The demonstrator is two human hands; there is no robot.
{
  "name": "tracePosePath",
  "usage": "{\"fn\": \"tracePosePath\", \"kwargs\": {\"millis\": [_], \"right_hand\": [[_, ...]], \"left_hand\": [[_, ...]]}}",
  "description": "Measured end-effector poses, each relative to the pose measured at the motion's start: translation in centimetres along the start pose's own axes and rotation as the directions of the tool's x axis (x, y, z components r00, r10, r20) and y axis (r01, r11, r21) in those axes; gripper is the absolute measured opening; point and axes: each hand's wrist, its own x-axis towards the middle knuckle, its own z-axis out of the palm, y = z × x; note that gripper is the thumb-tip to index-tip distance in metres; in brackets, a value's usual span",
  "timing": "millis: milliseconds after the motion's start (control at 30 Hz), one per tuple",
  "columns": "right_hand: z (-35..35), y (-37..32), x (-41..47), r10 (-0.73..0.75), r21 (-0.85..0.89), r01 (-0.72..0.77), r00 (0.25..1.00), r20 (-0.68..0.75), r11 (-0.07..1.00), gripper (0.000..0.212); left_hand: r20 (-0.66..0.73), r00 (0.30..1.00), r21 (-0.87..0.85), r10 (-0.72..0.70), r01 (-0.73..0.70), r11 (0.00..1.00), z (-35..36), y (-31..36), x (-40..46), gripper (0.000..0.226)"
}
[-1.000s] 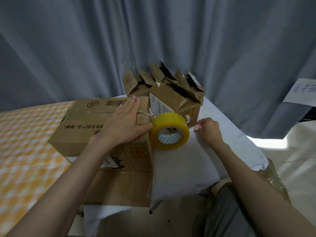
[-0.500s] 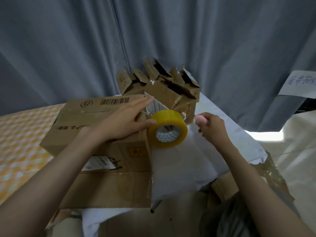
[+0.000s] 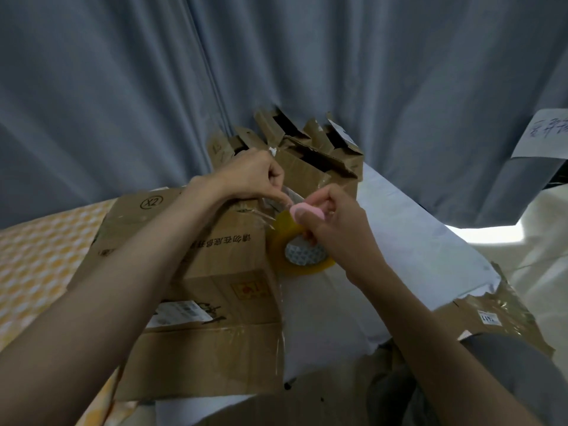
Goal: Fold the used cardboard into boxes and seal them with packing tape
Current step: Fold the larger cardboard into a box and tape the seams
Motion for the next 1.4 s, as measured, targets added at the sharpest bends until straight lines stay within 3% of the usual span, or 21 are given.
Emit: {"fn": "tracePosePath", "kwargs": {"millis": [100, 300, 467, 633, 700, 767, 900, 1000, 1100, 1133, 1200, 1267, 1333, 1400], "right_hand": [[0.6, -0.3, 0.1, -0.017, -0.046, 0.017, 1.000, -0.003, 0.999, 0.012], [1.3, -0.2, 0.7, -0.015, -0.147, 0.021, 0.999, 0.048, 0.989, 0.007], [1.4, -0.3, 1.2, -0.011, -0.195, 0.027, 0.996, 0.084, 0.980, 0.006], [1.2, -0.4, 0.9, 0.023, -0.255, 0.036, 0.974, 0.224, 0.966, 0.004], [-0.5, -0.5, 1.2, 0.033, -0.132, -0.009, 0.984, 0.177, 0.991, 0.007], [-2.7, 0.1, 1.8, 0.032, -0.043, -0.030, 0.999, 0.032, 0.999, 0.010], [-6.5, 4.5, 3.3, 0.185, -0.151, -0.221, 0.958, -0.219, 0.964, 0.012], [-7.4, 8.4, 3.7, 0.342, -0.371, -0.381, 0.924, -0.169, 0.847, 0.015], [-7.0, 10.7, 3.2, 0.408, -0.509, -0.396, 0.908, -0.095, 0.764, 0.019], [-6.7, 10.8, 3.0, 0.386, -0.560, -0.372, 0.917, -0.098, 0.740, 0.019], [-6.1, 10.1, 2.9, 0.203, -0.643, -0.245, 0.969, -0.141, 0.725, 0.020], [-5.2, 8.0, 3.2, -0.087, -0.535, -0.005, 0.985, -0.147, 0.845, 0.016], [-3.8, 5.0, 3.9, -0.279, -0.368, 0.247, 0.960, -0.035, 0.896, 0.010], [-2.0, 2.9, 4.9, -0.322, -0.343, 0.353, 0.936, 0.144, 0.871, 0.014]], "left_hand": [[-0.011, 1.000, -0.016, -0.004, 0.004, 1.000, 0.3, -0.3, 0.2, 0.039], [-0.005, 1.000, -0.095, -0.001, 0.001, 0.996, 0.4, -0.3, -0.2, 0.009], [-0.021, 1.000, -0.090, 0.015, -0.017, 0.996, 0.5, -0.4, -0.2, 0.006], [-0.031, 0.998, -0.079, 0.052, -0.054, 0.995, 0.7, -0.5, -0.3, 0.007], [-0.038, 0.997, -0.086, 0.063, -0.067, 0.994, 0.8, -0.5, -0.2, 0.010], [-0.045, 0.996, -0.090, 0.073, -0.076, 0.993, 0.8, -0.5, -0.2, 0.013], [-0.030, 0.997, -0.106, 0.065, -0.068, 0.992, 0.8, -0.8, -0.2, 0.022], [-0.009, 0.998, -0.119, 0.058, -0.059, 0.991, 0.8, -0.7, -0.2, 0.025], [-0.006, 0.999, -0.124, 0.053, -0.053, 0.991, 0.7, -0.5, -0.4, 0.026], [-0.010, 0.998, -0.124, 0.055, -0.056, 0.991, 0.7, -0.4, -0.5, 0.025], [-0.011, 0.998, -0.126, 0.056, -0.057, 0.990, 0.6, -0.2, -0.7, 0.022], [-0.001, 0.999, -0.119, 0.045, -0.044, 0.992, 0.5, 0.0, -0.9, 0.024], [-0.003, 1.000, -0.114, 0.024, -0.024, 0.993, 0.4, 0.2, -1.1, 0.027], [-0.009, 1.000, -0.119, 0.012, -0.013, 0.993, 0.3, 0.4, -1.4, 0.028]]}}
